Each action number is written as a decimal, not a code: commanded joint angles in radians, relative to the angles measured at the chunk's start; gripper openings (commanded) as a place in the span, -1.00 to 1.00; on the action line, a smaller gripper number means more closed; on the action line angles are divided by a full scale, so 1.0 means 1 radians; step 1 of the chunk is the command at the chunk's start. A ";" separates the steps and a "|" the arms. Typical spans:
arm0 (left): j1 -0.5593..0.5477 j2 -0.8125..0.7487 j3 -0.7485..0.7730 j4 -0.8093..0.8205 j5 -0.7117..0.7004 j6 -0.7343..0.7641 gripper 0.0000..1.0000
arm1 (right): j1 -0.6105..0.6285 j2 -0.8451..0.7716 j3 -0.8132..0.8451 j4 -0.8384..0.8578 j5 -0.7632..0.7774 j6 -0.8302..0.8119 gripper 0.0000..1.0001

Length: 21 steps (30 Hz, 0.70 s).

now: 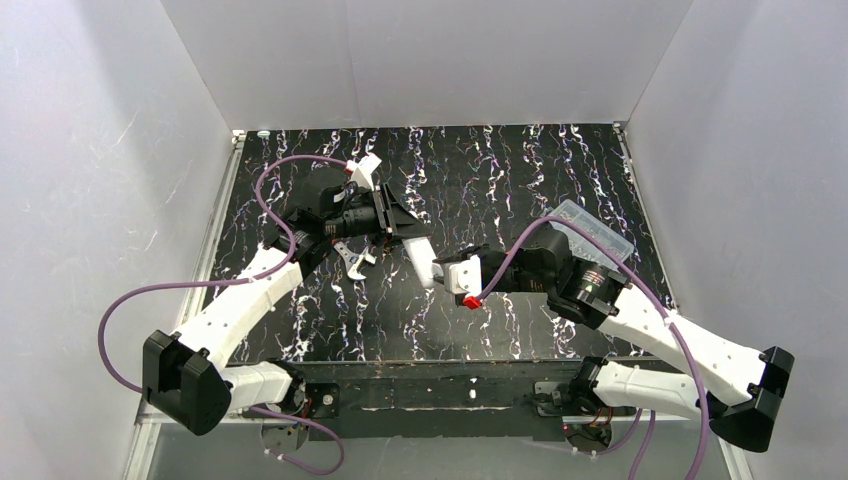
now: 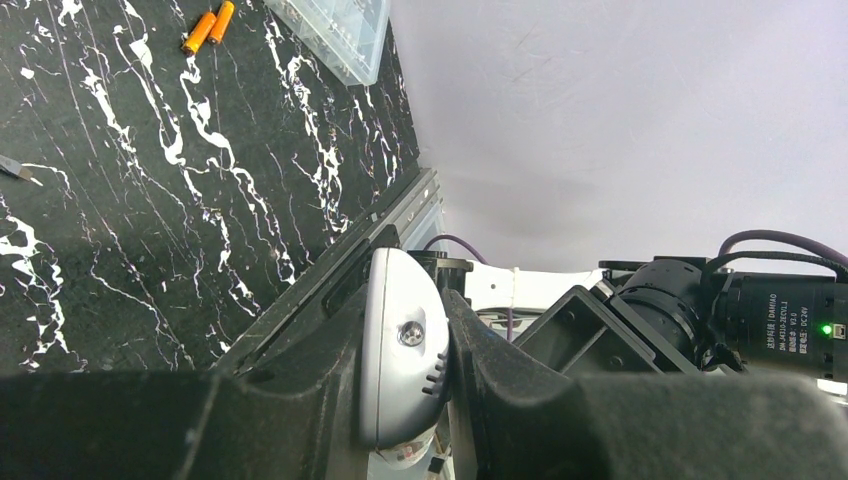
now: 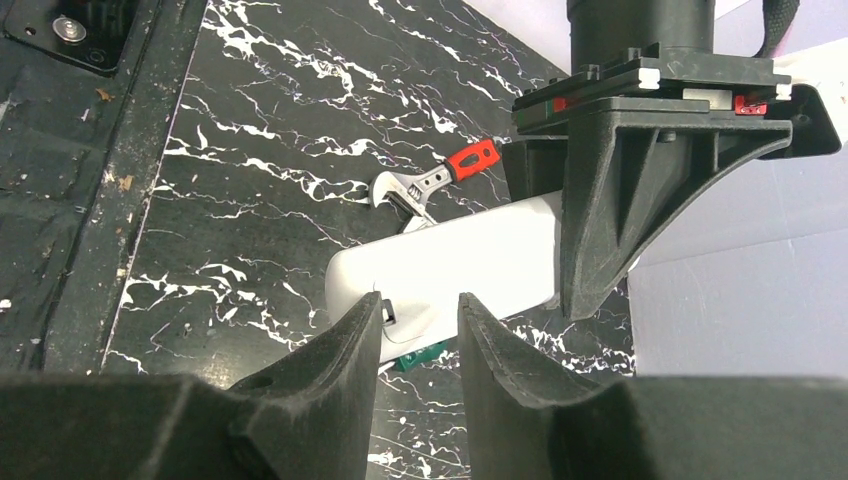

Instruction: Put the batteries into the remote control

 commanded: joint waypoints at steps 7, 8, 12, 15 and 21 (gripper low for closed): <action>-0.010 -0.011 0.034 0.007 0.100 -0.002 -1.00 | -0.006 -0.025 0.003 0.094 0.071 -0.016 -0.20; -0.010 -0.011 0.034 0.007 0.100 -0.002 -1.00 | -0.006 -0.026 0.003 0.094 0.072 -0.017 -0.20; -0.010 -0.008 0.034 0.011 0.101 -0.003 -1.00 | -0.006 -0.031 0.000 0.100 0.081 -0.017 -0.20; -0.010 -0.007 0.034 0.008 0.101 -0.003 -1.00 | -0.006 -0.034 0.000 0.102 0.082 -0.017 -0.20; -0.010 -0.010 0.033 0.010 0.098 -0.005 -1.00 | -0.006 -0.039 0.002 0.092 0.071 -0.017 -0.20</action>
